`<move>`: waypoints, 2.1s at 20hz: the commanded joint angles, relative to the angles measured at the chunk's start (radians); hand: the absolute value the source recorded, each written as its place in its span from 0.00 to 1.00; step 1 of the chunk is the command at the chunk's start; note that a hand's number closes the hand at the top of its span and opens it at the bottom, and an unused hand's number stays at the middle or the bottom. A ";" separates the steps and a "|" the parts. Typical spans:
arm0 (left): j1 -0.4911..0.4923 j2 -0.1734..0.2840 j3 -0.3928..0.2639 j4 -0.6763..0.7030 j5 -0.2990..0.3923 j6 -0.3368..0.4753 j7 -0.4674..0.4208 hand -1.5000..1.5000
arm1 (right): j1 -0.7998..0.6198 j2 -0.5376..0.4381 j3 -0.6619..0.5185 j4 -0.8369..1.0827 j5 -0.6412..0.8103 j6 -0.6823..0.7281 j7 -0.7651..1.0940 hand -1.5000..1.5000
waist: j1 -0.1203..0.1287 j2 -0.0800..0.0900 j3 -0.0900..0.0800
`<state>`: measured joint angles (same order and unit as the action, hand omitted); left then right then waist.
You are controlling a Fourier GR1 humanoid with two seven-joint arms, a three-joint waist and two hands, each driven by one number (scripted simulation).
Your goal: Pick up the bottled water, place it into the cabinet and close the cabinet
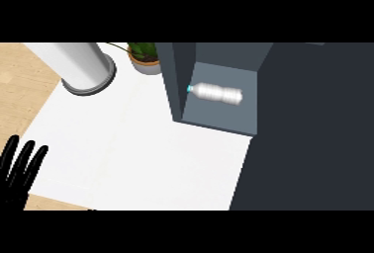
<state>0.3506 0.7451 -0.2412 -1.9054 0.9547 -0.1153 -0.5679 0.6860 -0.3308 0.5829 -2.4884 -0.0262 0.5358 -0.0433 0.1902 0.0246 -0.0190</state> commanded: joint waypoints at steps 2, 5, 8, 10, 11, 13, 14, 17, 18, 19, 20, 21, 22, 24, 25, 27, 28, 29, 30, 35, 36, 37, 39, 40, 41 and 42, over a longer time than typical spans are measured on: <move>-0.002 0.020 0.002 -0.006 0.005 -0.032 0.011 0.00 | -0.120 -0.033 0.151 -0.023 0.048 0.072 0.125 1.00 | 0.040 0.007 -0.006; -0.012 0.030 0.013 -0.004 0.017 -0.037 0.020 0.00 | -0.189 -0.073 0.118 -0.033 0.065 0.103 0.117 0.00 | 0.060 0.003 -0.009; -0.006 0.038 0.016 0.008 0.015 -0.042 0.025 0.00 | -0.240 -0.087 0.095 -0.038 0.055 0.104 0.118 1.00 | 0.065 0.004 -0.010; -0.005 0.041 0.020 0.004 0.021 -0.051 0.025 0.00 | -0.258 -0.082 0.112 -0.020 0.037 0.096 0.138 1.00 | 0.058 0.003 -0.008; -0.006 0.046 0.026 0.010 0.014 -0.055 0.021 0.00 | -0.274 -0.076 0.104 -0.014 0.038 0.087 0.142 1.00 | 0.061 0.003 -0.009; -0.014 0.051 0.033 0.011 0.017 -0.058 0.023 0.00 | -0.297 -0.072 0.098 -0.011 0.037 0.076 0.156 1.00 | 0.052 0.003 -0.011; 0.000 0.051 0.035 0.008 0.027 -0.060 0.024 0.00 | -0.301 -0.079 0.105 -0.004 0.030 0.082 0.165 1.00 | 0.066 0.001 -0.011; -0.012 0.053 0.041 0.019 0.021 -0.059 0.022 0.00 | -0.351 -0.084 0.097 0.000 0.029 0.087 0.184 1.00 | 0.058 0.004 -0.012; -0.009 0.059 0.039 0.015 0.028 -0.066 0.032 0.00 | -0.360 -0.085 0.103 -0.001 0.028 0.088 0.190 1.00 | 0.054 0.001 -0.012; -0.010 0.061 0.052 0.026 0.033 -0.069 0.026 0.00 | -0.375 -0.075 0.099 0.003 0.025 0.080 0.194 1.00 | 0.053 0.002 -0.012; -0.015 0.057 0.048 0.020 0.034 -0.065 0.028 0.00 | -0.377 -0.074 0.094 0.002 0.021 0.076 0.194 1.00 | 0.053 0.003 -0.014; -0.003 0.054 0.051 0.027 0.045 -0.075 0.024 0.00 | -0.383 -0.062 0.095 0.005 0.010 0.065 0.204 1.00 | 0.050 0.003 -0.012; -0.003 0.049 0.042 0.024 0.035 -0.079 0.020 0.00 | -0.395 -0.056 0.092 0.011 0.006 0.063 0.200 1.00 | 0.054 0.005 -0.013; -0.003 0.066 0.056 0.028 0.040 -0.087 0.026 0.00 | -0.388 -0.048 0.095 0.024 -0.012 0.056 0.209 1.00 | 0.054 0.009 -0.012; -0.006 0.059 0.057 0.031 0.037 -0.080 0.021 0.00 | -0.388 -0.037 0.098 0.028 -0.020 0.048 0.209 1.00 | 0.048 0.012 -0.011; -0.018 0.062 0.065 0.033 0.045 -0.089 0.021 0.00 | -0.388 -0.035 0.101 0.046 -0.039 0.053 0.211 1.00 | 0.050 0.023 -0.011; -0.016 0.064 0.063 0.025 0.043 -0.089 0.023 0.00 | -0.378 -0.032 0.103 0.051 -0.053 0.052 0.209 1.00 | 0.058 0.026 -0.011; -0.011 0.067 0.066 0.032 0.039 -0.098 0.018 0.00 | -0.368 -0.033 0.118 0.066 -0.071 0.060 0.211 1.00 | 0.070 0.029 -0.010; -0.014 0.064 0.062 0.026 0.044 -0.098 0.022 0.00 | -0.365 -0.032 0.128 0.065 -0.087 0.067 0.203 1.00 | 0.074 0.034 -0.010; -0.032 0.067 0.073 0.031 0.044 -0.107 0.017 0.00 | -0.371 -0.023 0.118 0.103 -0.149 0.077 0.188 1.00 | 0.100 0.054 -0.008; -0.037 0.075 0.081 0.029 0.052 -0.112 0.024 0.00 | -0.372 -0.014 0.115 0.106 -0.157 0.070 0.187 1.00 | 0.093 0.052 -0.006; -0.024 0.070 0.072 0.038 0.049 -0.116 0.022 0.00 | -0.376 -0.011 0.100 0.108 -0.159 0.063 0.191 1.00 | 0.099 0.052 -0.008; -0.038 0.067 0.075 0.037 0.060 -0.117 0.024 0.00 | -0.385 -0.008 0.075 0.116 -0.160 0.057 0.198 1.00 | 0.089 0.056 -0.008; -0.030 0.072 0.073 0.028 0.050 -0.117 0.025 0.00 | -0.383 0.001 0.058 0.132 -0.165 0.042 0.201 1.00 | 0.092 0.053 -0.005; -0.040 0.080 0.081 0.026 0.059 -0.116 0.032 0.00 | -0.393 -0.001 0.042 0.121 -0.159 0.042 0.203 1.00 | 0.088 0.054 -0.005; -0.035 0.072 0.077 0.036 0.054 -0.122 0.023 0.00 | -0.405 0.003 0.034 0.120 -0.153 0.040 0.209 1.00 | 0.087 0.050 -0.007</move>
<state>0.3176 0.8171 -0.1664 -1.8743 1.0068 -0.2296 -0.5434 0.3223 -0.3970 0.5683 -2.4302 -0.1498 0.6478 0.0780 0.2803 0.0688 -0.0307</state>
